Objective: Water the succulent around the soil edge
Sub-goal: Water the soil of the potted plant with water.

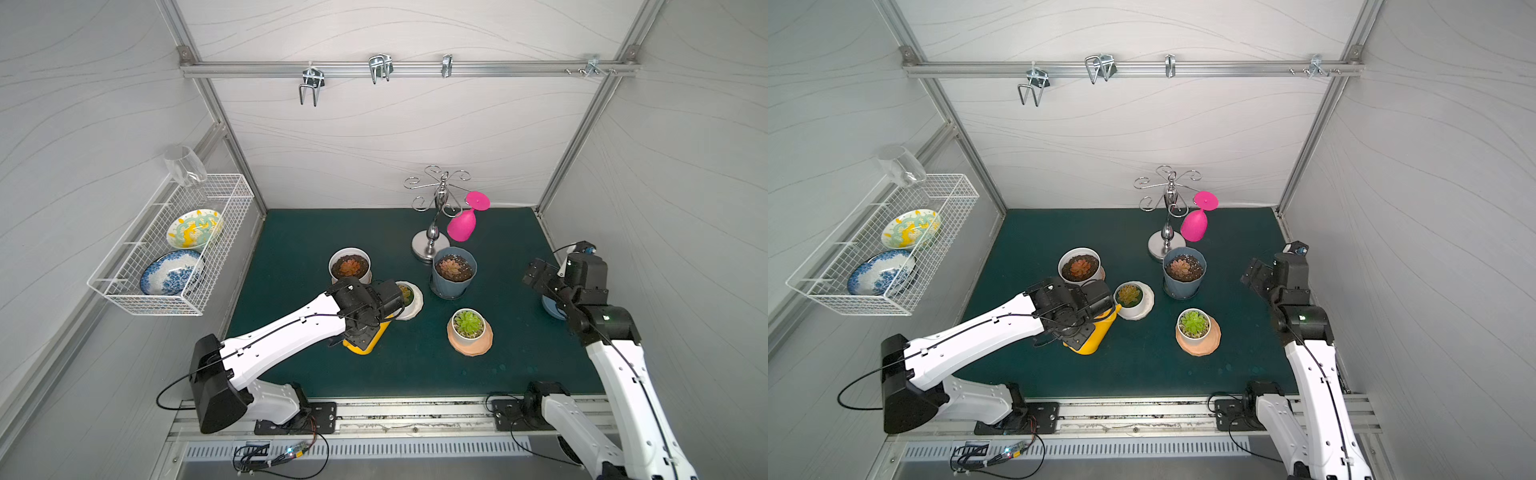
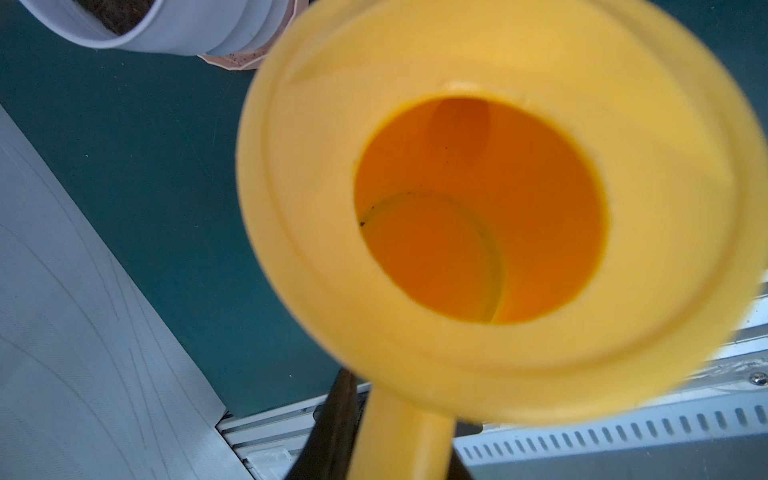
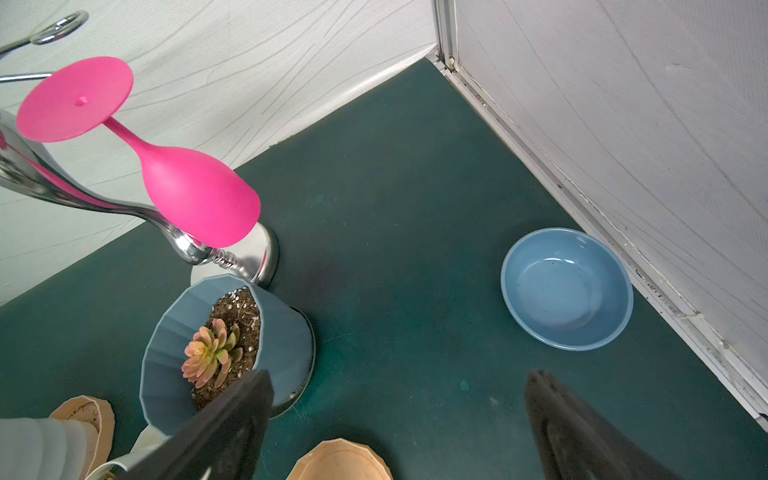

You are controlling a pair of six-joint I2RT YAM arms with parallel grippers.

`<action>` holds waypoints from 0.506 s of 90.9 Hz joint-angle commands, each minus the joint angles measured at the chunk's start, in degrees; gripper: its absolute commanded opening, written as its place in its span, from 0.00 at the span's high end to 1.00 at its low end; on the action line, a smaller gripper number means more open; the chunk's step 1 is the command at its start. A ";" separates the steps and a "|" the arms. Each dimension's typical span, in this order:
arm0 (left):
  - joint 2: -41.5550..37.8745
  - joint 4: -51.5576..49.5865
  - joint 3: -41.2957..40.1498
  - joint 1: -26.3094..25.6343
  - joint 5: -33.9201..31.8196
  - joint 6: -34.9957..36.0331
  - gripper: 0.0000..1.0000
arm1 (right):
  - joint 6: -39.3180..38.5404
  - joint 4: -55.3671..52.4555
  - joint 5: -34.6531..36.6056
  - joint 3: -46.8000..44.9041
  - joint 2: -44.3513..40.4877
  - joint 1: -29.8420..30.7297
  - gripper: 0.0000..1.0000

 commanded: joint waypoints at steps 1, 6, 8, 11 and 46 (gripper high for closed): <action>1.03 0.33 2.92 -1.15 -0.04 0.71 1.00 | -0.37 0.34 -0.14 0.21 -0.18 -0.33 0.01; 1.61 0.39 3.43 -1.72 0.00 0.85 1.00 | -0.35 0.38 -0.20 0.21 -0.23 -0.41 0.01; 1.89 0.44 3.68 -1.91 0.00 0.89 1.00 | -0.32 0.40 -0.28 0.21 -0.24 -0.44 0.01; 2.23 0.52 4.09 -2.15 0.06 1.04 1.00 | -0.33 0.40 -0.26 0.21 -0.25 -0.48 0.01; 5.70 0.98 13.01 -2.79 -1.15 4.62 1.00 | -0.23 0.58 -0.51 0.17 -0.21 -0.56 0.01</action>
